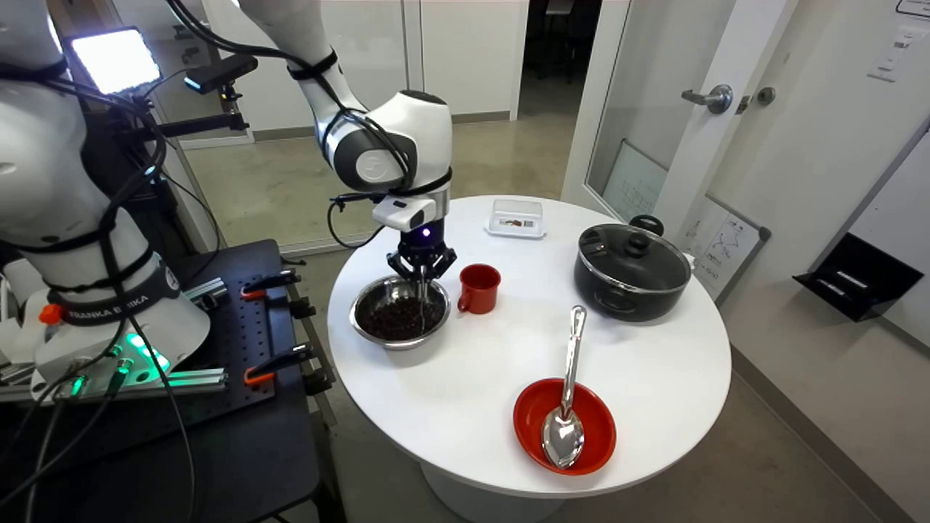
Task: Use the small spoon to stir the contents in the silver bowl, then put the spoon in the cup
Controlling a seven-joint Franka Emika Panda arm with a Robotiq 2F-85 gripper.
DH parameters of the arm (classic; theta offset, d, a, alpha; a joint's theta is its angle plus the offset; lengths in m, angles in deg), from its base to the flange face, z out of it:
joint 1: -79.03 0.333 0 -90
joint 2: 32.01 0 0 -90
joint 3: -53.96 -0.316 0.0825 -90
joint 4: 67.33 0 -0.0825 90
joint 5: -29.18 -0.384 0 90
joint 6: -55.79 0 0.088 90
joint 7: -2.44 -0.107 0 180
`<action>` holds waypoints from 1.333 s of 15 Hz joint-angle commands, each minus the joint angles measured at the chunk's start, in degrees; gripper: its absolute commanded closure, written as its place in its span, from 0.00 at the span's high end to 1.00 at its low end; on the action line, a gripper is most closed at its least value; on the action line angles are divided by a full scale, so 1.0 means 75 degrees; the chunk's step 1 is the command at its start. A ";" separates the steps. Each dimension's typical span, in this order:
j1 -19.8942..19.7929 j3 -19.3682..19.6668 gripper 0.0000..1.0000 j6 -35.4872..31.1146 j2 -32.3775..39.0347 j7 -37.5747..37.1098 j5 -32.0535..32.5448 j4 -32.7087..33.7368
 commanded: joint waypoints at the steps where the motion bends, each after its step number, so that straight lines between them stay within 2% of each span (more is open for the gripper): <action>1: 0.0602 0.0657 0.01 -0.0841 0.0115 -0.0972 0.0715 -0.0097; 3: 0.0641 0.0685 0.01 -0.1128 0.0078 -0.0961 0.0626 -0.0186; 6: 0.0310 0.0160 0.01 -0.1485 0.0002 -0.0460 -0.0238 -0.0330; 9: 0.0246 -0.0106 0.01 -0.1759 -0.0009 -0.0228 -0.0746 -0.0405; 12: -0.0056 -0.0641 0.01 -0.1382 -0.0097 0.0421 -0.1406 -0.0403; 15: -0.0325 -0.1001 0.01 -0.0357 -0.0177 0.1252 -0.1764 -0.0261; 18: -0.0033 -0.0533 0.01 0.0503 -0.0127 0.1111 -0.1216 -0.0081; 20: 0.0233 -0.0116 0.01 0.0512 -0.0055 0.0528 -0.0576 -0.0016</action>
